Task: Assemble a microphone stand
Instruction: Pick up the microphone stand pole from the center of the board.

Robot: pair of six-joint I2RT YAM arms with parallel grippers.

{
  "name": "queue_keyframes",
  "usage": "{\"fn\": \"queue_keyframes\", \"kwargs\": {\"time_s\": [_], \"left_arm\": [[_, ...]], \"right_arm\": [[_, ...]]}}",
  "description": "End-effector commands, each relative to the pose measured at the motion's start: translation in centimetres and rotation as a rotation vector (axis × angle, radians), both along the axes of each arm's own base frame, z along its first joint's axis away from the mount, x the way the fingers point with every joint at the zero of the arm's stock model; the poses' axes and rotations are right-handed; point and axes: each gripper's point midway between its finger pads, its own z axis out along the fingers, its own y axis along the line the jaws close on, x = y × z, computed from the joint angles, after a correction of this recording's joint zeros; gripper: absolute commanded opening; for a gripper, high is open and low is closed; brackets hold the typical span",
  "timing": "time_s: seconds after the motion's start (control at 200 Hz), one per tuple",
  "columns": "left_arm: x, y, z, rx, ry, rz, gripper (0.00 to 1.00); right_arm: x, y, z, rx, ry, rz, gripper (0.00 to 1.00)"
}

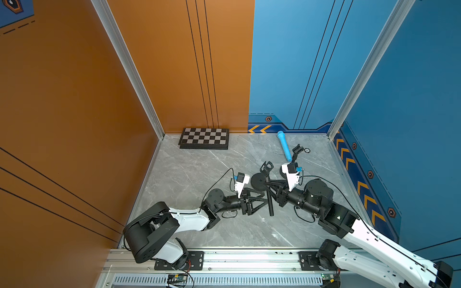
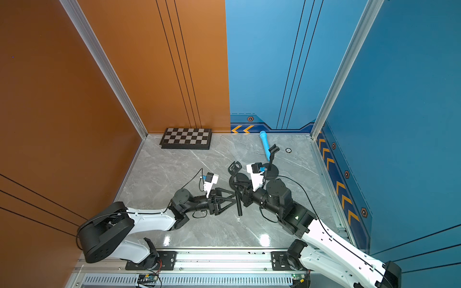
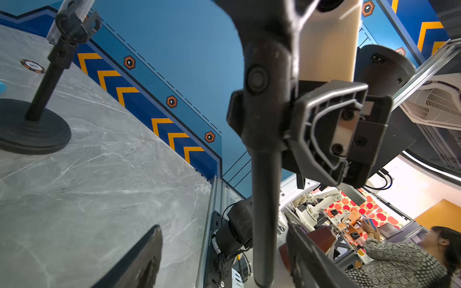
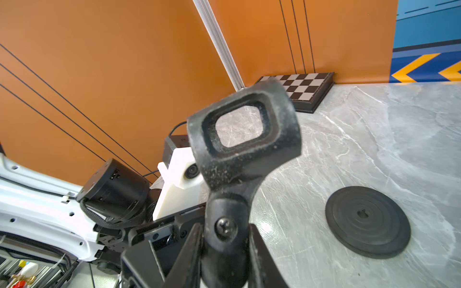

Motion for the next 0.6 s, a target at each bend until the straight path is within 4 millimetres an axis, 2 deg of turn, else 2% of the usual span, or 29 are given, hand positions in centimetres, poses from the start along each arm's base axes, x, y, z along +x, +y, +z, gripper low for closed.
{"fn": "queue_keyframes", "kwargs": {"time_s": [0.0, 0.095, 0.31, 0.36, 0.425, 0.495, 0.55, 0.596], "left_arm": [[-0.3, -0.5, 1.0, -0.016, -0.045, 0.001, 0.67], [-0.7, -0.8, 1.2, -0.018, -0.055, -0.016, 0.61], [-1.3, -1.3, 1.2, -0.016, -0.048, -0.067, 0.56], [-1.3, -1.3, 1.1, -0.013, -0.052, -0.062, 0.47], [-0.9, -0.9, 0.9, -0.011, -0.052, -0.031, 0.27], [-0.2, -0.3, 0.8, -0.010, -0.055, 0.015, 0.10], [0.3, 0.3, 0.7, -0.008, -0.065, 0.050, 0.00], [0.6, 0.8, 0.5, -0.004, -0.076, 0.072, 0.00]], "right_arm": [[-0.1, 0.3, 1.7, 0.052, -0.053, -0.019, 0.14], [-0.4, 0.8, 1.6, 0.047, -0.060, -0.013, 0.15], [-0.5, 1.6, 1.5, 0.021, -0.084, -0.012, 0.15], [-0.4, 1.7, 1.5, 0.020, -0.090, -0.019, 0.15], [-0.5, 1.7, 1.6, 0.022, -0.094, -0.019, 0.15], [-0.4, 1.7, 1.4, 0.016, -0.094, -0.024, 0.15], [-0.4, 1.7, 1.2, 0.010, -0.094, -0.027, 0.18], [-0.3, 1.6, 0.9, 0.001, -0.089, -0.035, 0.27]]}}
